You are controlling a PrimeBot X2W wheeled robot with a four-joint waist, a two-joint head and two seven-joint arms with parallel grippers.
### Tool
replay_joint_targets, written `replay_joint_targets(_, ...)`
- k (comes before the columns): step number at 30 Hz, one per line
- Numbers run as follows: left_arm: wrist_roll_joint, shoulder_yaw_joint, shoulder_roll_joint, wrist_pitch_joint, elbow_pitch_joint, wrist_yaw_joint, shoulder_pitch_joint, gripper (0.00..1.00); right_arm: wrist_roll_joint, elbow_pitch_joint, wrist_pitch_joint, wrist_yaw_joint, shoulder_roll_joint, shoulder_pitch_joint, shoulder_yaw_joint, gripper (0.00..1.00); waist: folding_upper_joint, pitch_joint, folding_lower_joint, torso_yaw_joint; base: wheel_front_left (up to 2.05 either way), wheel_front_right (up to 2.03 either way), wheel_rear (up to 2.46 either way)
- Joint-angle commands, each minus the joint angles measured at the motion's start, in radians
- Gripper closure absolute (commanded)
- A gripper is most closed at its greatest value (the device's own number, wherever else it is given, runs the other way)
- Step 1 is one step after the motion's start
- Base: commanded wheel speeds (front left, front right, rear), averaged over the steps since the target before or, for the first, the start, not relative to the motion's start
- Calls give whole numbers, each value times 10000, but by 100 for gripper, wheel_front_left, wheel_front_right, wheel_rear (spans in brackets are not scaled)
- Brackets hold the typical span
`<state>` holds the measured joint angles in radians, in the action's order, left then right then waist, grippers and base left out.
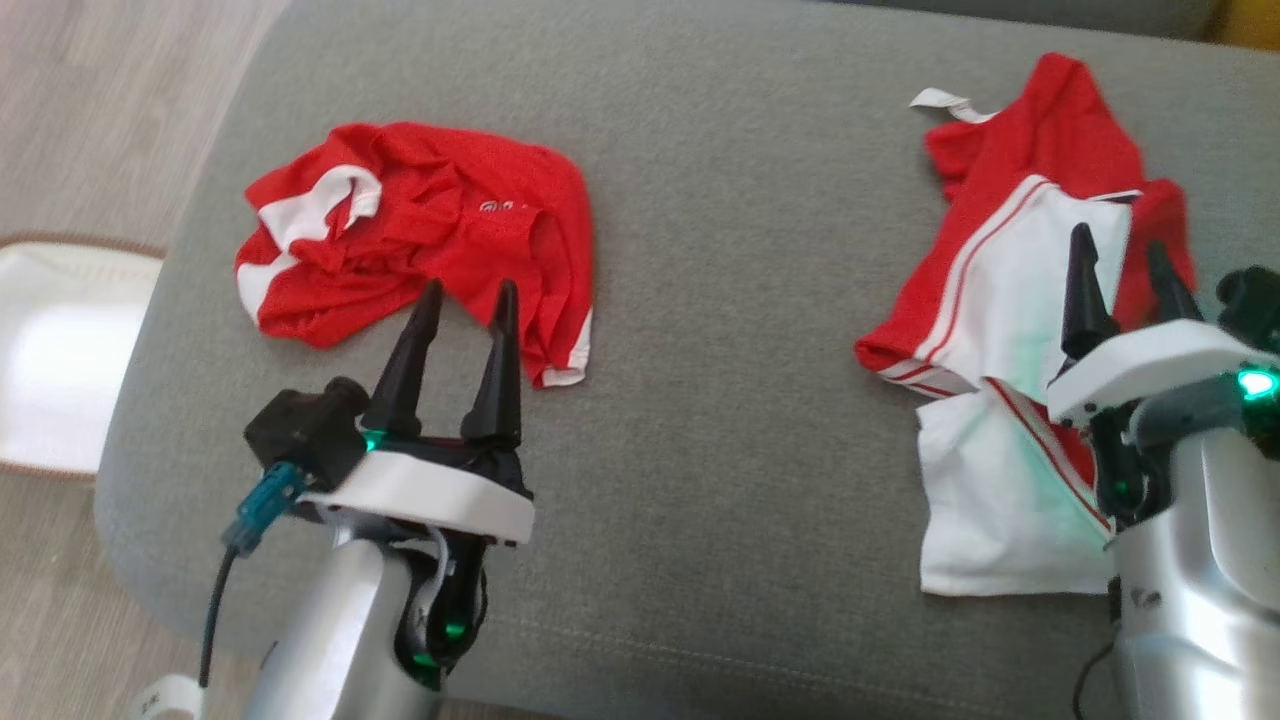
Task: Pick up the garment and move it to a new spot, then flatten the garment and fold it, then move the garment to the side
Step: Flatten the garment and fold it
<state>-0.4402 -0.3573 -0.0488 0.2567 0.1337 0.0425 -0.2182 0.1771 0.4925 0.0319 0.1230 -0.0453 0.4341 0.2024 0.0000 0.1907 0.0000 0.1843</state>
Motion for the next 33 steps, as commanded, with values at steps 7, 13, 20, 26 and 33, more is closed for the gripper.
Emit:
replay_joint_targets(7, -429, -270, -17, 51, -385, 165, -690, 0, -101, 664, 415, 77, -49, 1070, -39, 0, 0, 477, 0, 380, 0, 0, 0)
replay_joint_targets(13, -472, -424, -16, 51, -388, 321, -761, 0, 603, 725, 397, 77, -49, 1441, -570, 100, 0, 435, 0, 510, 0, 0, 0)
replay_joint_targets(20, -662, -611, -15, 51, -414, 385, -635, 0, 1299, 231, 606, 77, -49, 2178, -1493, 100, 0, 211, 0, 735, 0, 0, 0)
replay_joint_targets(26, -908, -903, -15, 51, -514, 410, -596, 0, 1137, 437, 1008, 77, -49, 3715, -1913, 100, 0, 172, 0, 1227, 0, 0, 0)
replay_joint_targets(33, -1212, -1282, -15, 51, -605, 499, -537, 0, -547, 2476, 964, 77, -49, 5628, -754, 47, 0, 320, 0, 2003, 0, 0, 0)
